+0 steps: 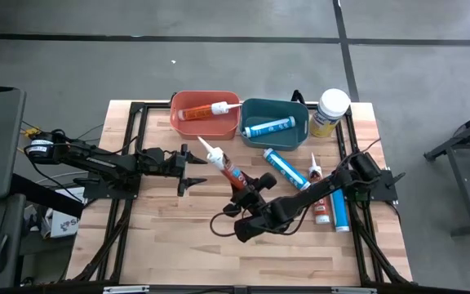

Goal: Pick & place silicon tubes, Sealant and Lysol wipes
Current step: Put the left orange sealant into the orange bin

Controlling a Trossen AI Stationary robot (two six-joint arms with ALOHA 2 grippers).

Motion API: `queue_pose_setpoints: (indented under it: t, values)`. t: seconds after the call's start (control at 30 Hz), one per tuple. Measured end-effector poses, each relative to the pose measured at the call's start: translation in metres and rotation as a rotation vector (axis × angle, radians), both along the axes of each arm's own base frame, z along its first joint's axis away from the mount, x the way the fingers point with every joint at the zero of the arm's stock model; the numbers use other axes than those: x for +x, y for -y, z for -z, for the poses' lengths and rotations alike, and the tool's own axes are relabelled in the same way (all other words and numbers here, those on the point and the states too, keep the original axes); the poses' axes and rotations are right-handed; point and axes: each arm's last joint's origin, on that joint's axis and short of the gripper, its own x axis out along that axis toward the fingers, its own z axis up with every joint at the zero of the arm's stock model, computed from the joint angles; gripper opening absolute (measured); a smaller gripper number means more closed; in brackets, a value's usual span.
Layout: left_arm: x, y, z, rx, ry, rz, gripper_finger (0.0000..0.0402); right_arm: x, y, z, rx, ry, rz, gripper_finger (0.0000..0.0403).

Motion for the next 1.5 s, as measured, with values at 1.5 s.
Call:
queue_pose_setpoints:
  t: [1.5]
  values:
    - [0.020,0.005,-0.077,-0.171,0.452,0.220,0.0299,0.036,0.021,-0.042,-0.093,0.031,-0.177,0.0198]
